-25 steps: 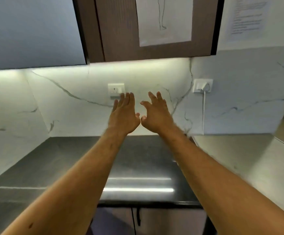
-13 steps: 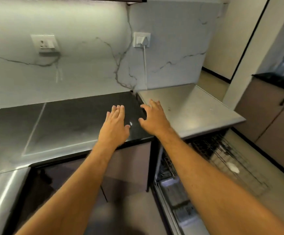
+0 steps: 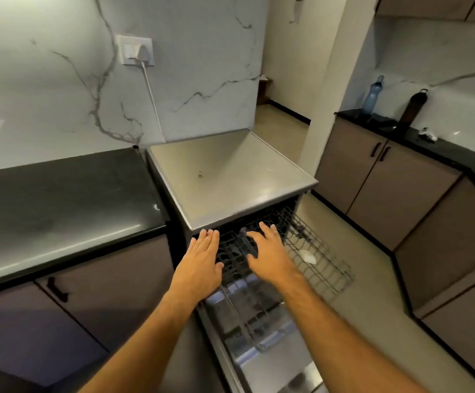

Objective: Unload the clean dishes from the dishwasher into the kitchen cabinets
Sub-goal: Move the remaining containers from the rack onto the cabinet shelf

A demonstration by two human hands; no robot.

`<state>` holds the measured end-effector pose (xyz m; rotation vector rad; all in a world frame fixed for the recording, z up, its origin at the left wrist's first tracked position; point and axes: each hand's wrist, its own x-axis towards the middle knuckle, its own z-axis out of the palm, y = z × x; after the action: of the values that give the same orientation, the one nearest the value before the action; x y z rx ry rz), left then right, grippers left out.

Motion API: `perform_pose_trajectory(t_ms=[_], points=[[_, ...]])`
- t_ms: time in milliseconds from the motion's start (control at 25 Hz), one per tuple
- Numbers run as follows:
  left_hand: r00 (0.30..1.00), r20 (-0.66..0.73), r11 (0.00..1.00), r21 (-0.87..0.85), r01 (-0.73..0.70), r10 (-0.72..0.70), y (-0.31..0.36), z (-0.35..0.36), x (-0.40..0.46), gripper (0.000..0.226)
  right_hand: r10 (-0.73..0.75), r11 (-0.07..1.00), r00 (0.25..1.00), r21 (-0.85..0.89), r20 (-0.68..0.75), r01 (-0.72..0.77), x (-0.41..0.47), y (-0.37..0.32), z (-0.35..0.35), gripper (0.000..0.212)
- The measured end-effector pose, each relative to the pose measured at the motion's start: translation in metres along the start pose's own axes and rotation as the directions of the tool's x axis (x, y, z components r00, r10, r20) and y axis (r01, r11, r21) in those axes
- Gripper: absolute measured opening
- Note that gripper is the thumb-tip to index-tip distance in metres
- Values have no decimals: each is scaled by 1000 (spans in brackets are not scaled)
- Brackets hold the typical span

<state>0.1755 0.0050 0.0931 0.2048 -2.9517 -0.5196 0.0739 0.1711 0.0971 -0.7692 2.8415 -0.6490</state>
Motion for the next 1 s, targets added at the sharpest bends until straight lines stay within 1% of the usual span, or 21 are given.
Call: perform_pose_trajectory(t_ms=[160,320,440,520,640,720,840,920,1000], points=[[998,65,998,-54,19,-16,77,54,18,74,29,1000,999,9,29,-30,-13,98,-23,62],[993,114,992,-117,51,-38,130,92,31,73,72,997,996,32,59,-74,-28,174,-36,60],[986,143,978,-180,105,-80,155,115,41,67,151,985,983,69,108,-159,-34,214,-38,63],[981,182,979,-175,99,-67,158,127,52,64,196,973,970,92,146,-211,-34,228,-35,65],[976,217,987,-149,53,-20,153,144,82,64,253,956,951,107,178,-274,-27,244,-27,67],[957,288,992,-122,14,22,150,158,105,66,280,947,942,106,186,-302,-16,255,-21,65],[917,390,994,-103,-46,83,144,183,135,71,358,918,917,110,178,-380,4,269,-19,63],[891,449,991,-131,2,58,140,193,151,75,405,900,897,96,180,-425,16,279,-15,60],[856,516,986,-157,57,33,131,206,163,81,479,860,854,88,203,-503,24,286,-1,57]])
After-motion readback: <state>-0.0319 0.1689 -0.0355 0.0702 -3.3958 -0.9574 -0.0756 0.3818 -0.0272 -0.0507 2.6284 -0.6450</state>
